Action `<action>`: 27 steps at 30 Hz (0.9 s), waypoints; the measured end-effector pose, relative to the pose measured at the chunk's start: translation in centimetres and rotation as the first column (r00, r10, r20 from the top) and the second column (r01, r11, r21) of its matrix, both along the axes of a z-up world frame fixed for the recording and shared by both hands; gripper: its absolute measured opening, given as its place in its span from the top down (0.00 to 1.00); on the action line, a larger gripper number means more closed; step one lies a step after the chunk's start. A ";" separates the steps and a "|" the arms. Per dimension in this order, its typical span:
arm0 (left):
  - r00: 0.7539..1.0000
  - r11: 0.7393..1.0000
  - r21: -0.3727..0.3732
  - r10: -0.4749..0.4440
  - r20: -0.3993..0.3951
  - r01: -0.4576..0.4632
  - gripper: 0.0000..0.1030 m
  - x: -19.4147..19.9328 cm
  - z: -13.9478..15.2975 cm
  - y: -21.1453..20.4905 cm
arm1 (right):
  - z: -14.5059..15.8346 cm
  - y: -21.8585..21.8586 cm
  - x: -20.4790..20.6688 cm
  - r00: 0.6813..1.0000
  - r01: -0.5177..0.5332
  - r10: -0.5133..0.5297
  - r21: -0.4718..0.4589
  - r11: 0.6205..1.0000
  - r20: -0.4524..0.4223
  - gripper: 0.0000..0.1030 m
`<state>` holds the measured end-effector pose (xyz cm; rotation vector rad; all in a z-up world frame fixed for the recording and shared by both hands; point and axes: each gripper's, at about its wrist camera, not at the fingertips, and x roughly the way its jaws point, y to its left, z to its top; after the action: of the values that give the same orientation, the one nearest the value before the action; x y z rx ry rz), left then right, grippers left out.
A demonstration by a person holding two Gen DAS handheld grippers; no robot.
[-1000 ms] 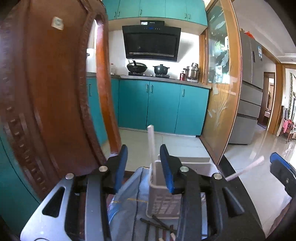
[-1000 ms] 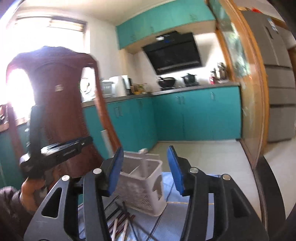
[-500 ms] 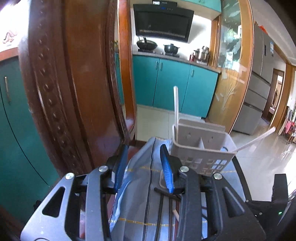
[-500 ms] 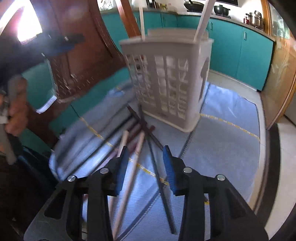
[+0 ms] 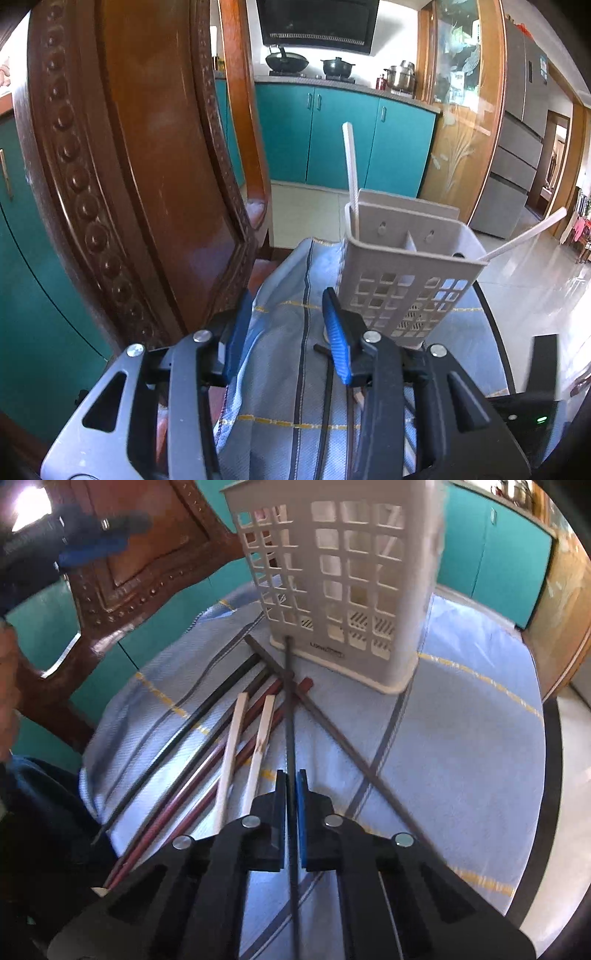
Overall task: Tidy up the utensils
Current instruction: 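Move both open tools back down to the chopsticks on the cloth, then grasp a black chopstick with the right tool while the left tool grasps another black one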
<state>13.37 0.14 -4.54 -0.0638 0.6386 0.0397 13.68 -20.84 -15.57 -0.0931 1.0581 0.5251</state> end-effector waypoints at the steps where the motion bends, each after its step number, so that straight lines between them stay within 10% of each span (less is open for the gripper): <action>1: 1.000 1.000 0.001 0.000 -0.010 0.000 0.61 0.1 -0.2 0.1 | 0.1 -0.7 -0.4 1.000 0.016 -0.016 0.020 1.000 -0.014 0.94; 8: 0.989 0.999 -0.024 -0.024 -0.144 0.021 0.60 1.4 -2.9 -0.2 | -0.7 -4.5 -2.7 0.993 0.093 -0.085 0.091 0.992 -0.079 0.94; 27: 0.960 0.996 -0.086 -0.049 -0.276 0.026 0.59 3.4 -6.3 -0.7 | 0.5 0.7 2.8 0.998 0.055 -0.056 -0.159 0.986 -0.003 0.77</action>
<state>16.73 -0.59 -10.86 -0.1268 0.9225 -0.0145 16.45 -20.11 -15.11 -0.2016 1.1057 0.3902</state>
